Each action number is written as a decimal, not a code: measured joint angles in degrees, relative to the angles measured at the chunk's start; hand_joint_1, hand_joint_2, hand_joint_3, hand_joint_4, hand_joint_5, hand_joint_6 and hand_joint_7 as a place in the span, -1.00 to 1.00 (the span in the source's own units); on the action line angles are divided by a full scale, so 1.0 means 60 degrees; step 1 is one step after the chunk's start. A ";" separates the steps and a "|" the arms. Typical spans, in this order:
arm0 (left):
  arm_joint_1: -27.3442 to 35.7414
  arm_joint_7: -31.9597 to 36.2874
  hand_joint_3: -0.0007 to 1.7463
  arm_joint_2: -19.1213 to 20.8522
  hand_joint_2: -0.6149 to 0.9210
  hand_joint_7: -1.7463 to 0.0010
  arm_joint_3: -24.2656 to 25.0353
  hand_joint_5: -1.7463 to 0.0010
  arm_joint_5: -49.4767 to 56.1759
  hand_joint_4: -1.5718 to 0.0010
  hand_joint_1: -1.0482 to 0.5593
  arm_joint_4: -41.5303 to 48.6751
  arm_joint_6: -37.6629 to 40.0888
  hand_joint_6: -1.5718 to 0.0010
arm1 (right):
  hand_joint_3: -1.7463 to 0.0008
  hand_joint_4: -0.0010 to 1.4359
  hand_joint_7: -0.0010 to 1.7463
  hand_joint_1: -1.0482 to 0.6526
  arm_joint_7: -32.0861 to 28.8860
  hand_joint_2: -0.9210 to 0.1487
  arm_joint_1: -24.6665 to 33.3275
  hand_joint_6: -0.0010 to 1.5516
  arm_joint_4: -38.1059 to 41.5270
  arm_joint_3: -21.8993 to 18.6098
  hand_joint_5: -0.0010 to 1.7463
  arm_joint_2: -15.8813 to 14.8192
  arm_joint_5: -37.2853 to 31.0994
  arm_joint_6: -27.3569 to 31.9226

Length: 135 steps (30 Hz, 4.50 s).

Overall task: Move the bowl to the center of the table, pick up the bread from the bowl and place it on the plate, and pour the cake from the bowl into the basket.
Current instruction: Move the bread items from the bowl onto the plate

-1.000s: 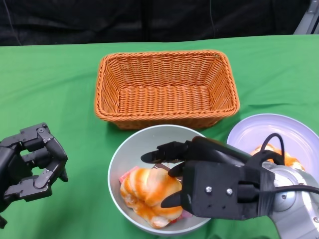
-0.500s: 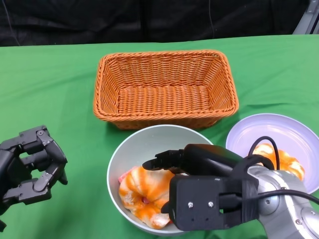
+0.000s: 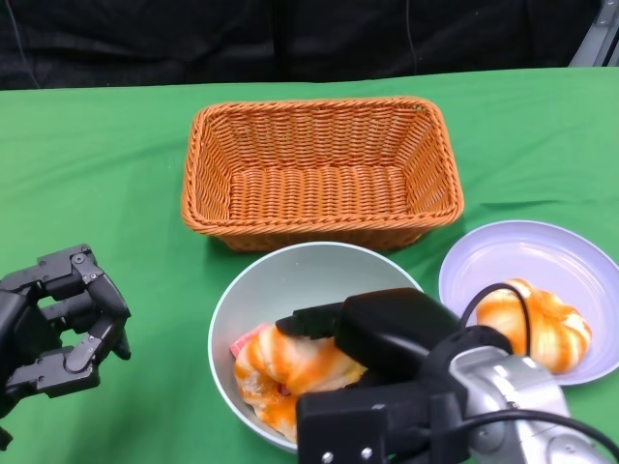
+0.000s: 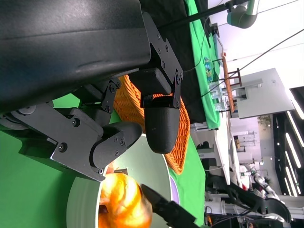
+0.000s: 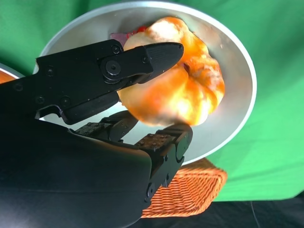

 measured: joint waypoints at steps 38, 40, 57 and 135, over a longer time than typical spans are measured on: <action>0.0132 0.0099 0.28 -0.0003 0.51 -0.57 -0.0081 -0.88 0.0179 0.04 0.29 -0.0247 -0.0288 0.03 | 0.99 0.02 -0.95 -0.02 -0.3138 -0.97 0.0576 0.45 0.2325 -0.1114 0.34 0.1240 0.0146 -0.1955; 0.0132 0.0099 0.29 -0.0003 0.51 -0.57 -0.0095 -0.88 0.0183 0.05 0.29 -0.0245 -0.0323 0.03 | 0.99 0.04 -0.95 -0.01 -0.3325 -0.98 0.0654 0.47 0.2359 -0.1285 0.37 0.1219 0.0271 -0.2128; 0.0030 0.0098 0.35 -0.0005 0.47 -0.62 -0.0188 -0.91 0.0330 0.04 0.28 0.0096 -0.0509 0.04 | 0.93 0.00 -0.22 0.00 -0.3142 -1.00 0.1177 0.11 0.1239 -0.3208 0.88 0.1581 0.2854 -0.2013; -0.0124 -0.0009 0.17 0.0277 0.57 -0.58 -0.0067 -0.92 0.0161 0.09 0.28 0.0394 -0.0331 0.05 | 0.90 -0.01 -0.40 0.04 -0.5255 -1.00 0.1705 0.08 0.2912 -0.8083 0.36 0.0717 0.6054 -0.0179</action>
